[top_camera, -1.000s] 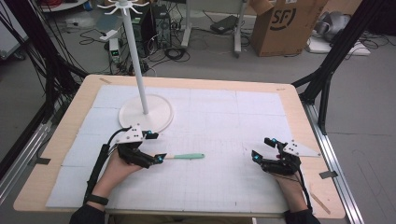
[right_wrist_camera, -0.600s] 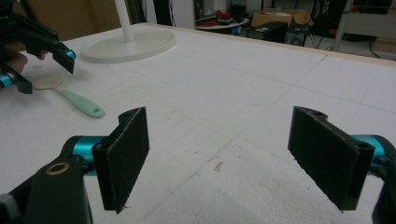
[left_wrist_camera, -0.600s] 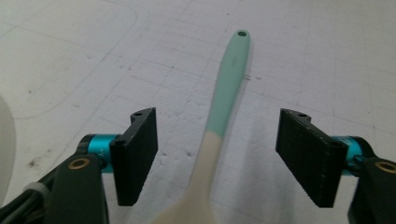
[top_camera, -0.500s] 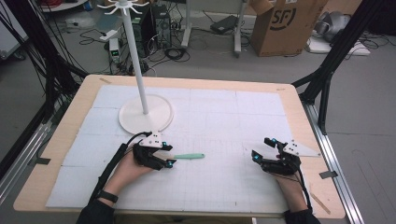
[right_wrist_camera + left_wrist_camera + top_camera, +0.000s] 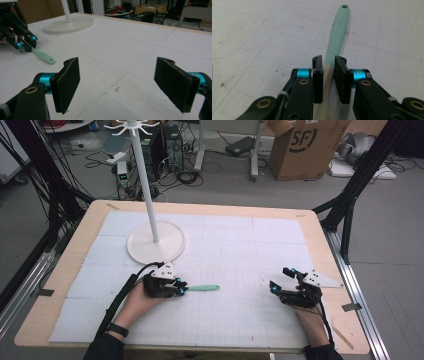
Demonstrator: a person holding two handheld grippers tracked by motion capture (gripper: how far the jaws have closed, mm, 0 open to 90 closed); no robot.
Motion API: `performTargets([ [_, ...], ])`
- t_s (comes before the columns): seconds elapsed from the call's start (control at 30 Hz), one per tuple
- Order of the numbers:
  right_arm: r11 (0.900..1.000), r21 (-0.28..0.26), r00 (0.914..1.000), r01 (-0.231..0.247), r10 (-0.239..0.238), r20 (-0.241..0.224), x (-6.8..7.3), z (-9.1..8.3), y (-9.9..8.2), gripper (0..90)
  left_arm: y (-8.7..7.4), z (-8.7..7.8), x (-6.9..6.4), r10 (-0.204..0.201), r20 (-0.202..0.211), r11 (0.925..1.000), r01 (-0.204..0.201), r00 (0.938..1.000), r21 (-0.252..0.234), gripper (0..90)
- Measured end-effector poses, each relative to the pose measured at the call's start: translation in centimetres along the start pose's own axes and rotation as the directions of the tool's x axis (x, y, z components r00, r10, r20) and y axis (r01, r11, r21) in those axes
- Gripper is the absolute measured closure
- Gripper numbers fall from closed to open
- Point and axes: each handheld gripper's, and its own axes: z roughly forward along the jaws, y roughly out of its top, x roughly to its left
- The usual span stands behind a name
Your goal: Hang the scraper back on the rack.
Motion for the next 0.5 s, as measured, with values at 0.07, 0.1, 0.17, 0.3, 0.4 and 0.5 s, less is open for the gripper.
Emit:
performTargets([
  [0.07, 1.0000, 0.000, 1.0000, 0.001, -0.001, 0.000, 0.0, 0.0, 0.0, 20.4, 0.1, 0.0, -0.2, 0.017, -0.009, 0.9999, -0.017, 0.9998, 0.002, 78.7],
  [0.1, 1.0000, -0.001, 1.0000, -0.004, 0.004, 0.000, 0.0, 0.0, 0.0, 20.4, 0.1, 0.0, -0.2, 0.013, -0.009, 0.9999, -0.013, 0.9999, 0.002, 79.6],
  [0.17, 1.0000, -0.001, 1.0000, -0.005, 0.005, -0.001, 0.0, 0.0, 0.0, 20.4, 0.2, 0.0, -0.1, -0.016, -0.003, 0.9999, 0.016, 0.9999, 0.003, 80.7],
  [0.3, 1.0000, -0.001, 1.0000, -0.002, 0.002, 0.002, 0.0, 0.0, 0.0, 20.4, 0.4, -0.8, 0.1, -0.031, -0.025, 0.9989, 0.030, 0.9992, -0.037, 80.9],
  [0.4, 1.0000, -0.001, 1.0000, -0.005, 0.005, 0.001, 0.0, 0.0, 0.0, 20.4, 0.8, -2.3, 0.3, -0.062, -0.035, 0.9923, 0.058, 0.9975, -0.110, 80.9],
  [0.5, 1.0000, -0.001, 1.0000, -0.007, 0.007, 0.002, 0.0, 0.0, 0.0, 20.4, 1.1, -4.2, 0.4, -0.105, -0.053, 0.9814, 0.094, 0.9931, -0.167, 81.0],
])
